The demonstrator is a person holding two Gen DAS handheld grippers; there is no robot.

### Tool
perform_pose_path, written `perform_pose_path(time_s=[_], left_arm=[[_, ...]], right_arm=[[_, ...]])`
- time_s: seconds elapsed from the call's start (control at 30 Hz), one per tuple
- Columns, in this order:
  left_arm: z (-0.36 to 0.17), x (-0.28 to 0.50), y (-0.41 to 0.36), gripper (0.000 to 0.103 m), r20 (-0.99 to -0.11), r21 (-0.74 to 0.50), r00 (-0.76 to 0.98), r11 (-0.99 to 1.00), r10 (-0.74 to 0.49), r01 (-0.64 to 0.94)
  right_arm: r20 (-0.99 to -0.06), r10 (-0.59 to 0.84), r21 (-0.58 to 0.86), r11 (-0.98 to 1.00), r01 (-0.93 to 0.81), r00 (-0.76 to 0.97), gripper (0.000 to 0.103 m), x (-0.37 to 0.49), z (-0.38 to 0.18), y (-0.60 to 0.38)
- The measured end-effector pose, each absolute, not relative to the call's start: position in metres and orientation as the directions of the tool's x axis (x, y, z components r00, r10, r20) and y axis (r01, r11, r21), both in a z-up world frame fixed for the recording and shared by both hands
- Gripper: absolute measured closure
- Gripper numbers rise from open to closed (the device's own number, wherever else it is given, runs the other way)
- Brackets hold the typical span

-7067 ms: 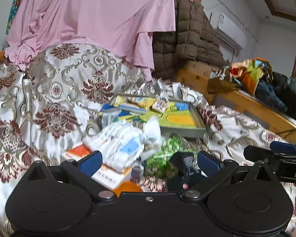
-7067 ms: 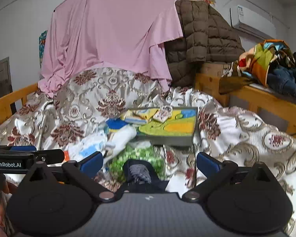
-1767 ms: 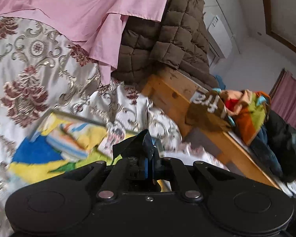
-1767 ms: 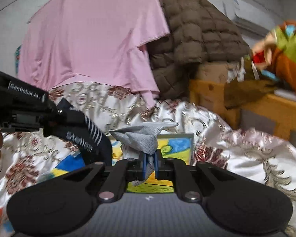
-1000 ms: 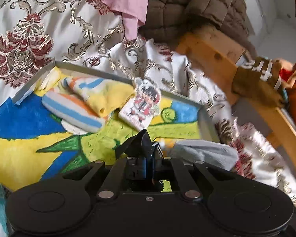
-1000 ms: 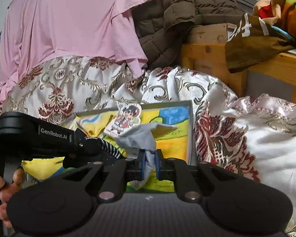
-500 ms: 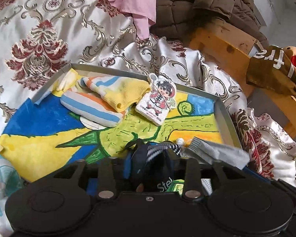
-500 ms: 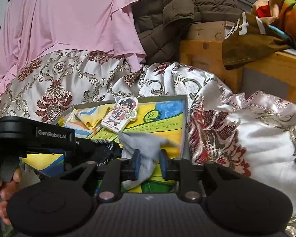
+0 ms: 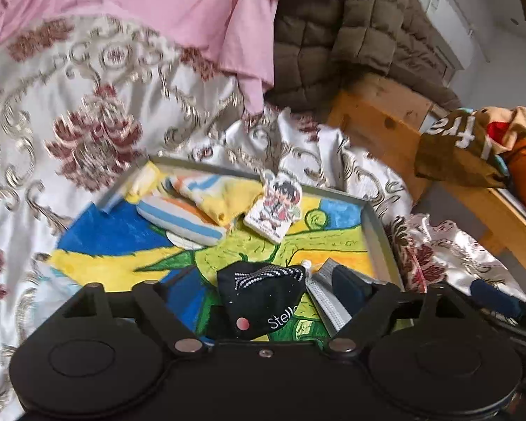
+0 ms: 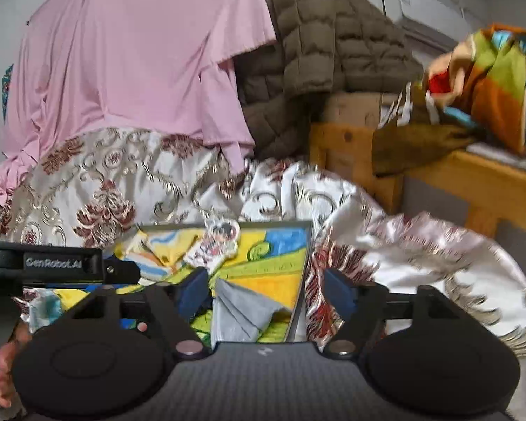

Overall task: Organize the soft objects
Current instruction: 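Open the left tool to drop the black sock while the right releases the mask, then move both tools back from the tray toward the pile of items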

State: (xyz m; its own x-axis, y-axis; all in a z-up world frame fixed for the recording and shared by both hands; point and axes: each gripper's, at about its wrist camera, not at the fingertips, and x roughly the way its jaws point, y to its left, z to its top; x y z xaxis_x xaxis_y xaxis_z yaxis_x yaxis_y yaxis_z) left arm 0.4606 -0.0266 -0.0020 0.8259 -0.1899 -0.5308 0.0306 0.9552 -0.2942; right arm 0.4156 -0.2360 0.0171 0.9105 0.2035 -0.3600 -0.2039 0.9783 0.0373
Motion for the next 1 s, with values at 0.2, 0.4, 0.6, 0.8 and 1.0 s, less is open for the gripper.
perform_pose_path(time_s=[0.2,0.4,0.6,0.8,1.0], left_arm=[[0.023,0.416,-0.027,0.007,-0.468,-0.236,0.87,0.971,-0.154,0.045],[0.041,0.362,-0.023,0.003,-0.425,-0.212,0.894,0.976,-0.137,0.049],[0.052,0.311,-0.016,0.001,-0.398,-0.194,0.911,0.981,-0.108,0.031],[0.057,0.265,-0.006,0.001,-0.379,-0.194,0.922,0.981,-0.077,0.003],[0.058,0.223,0.001,0.001,-0.366,-0.206,0.929,0.978,-0.061,-0.017]], right_arm=[[-0.313,0.188,0.009,0.981,-0.195,0.931,0.01,0.381,0.038,-0.24],[-0.251,0.184,-0.028,0.98,-0.197,0.95,0.0,0.336,0.055,-0.238],[-0.2,0.18,-0.049,0.98,-0.193,0.963,0.0,0.293,0.066,-0.232],[-0.183,0.188,-0.027,0.98,-0.196,0.965,0.0,0.252,0.068,-0.233],[-0.175,0.187,-0.006,0.982,-0.191,0.967,0.0,0.216,0.067,-0.235]])
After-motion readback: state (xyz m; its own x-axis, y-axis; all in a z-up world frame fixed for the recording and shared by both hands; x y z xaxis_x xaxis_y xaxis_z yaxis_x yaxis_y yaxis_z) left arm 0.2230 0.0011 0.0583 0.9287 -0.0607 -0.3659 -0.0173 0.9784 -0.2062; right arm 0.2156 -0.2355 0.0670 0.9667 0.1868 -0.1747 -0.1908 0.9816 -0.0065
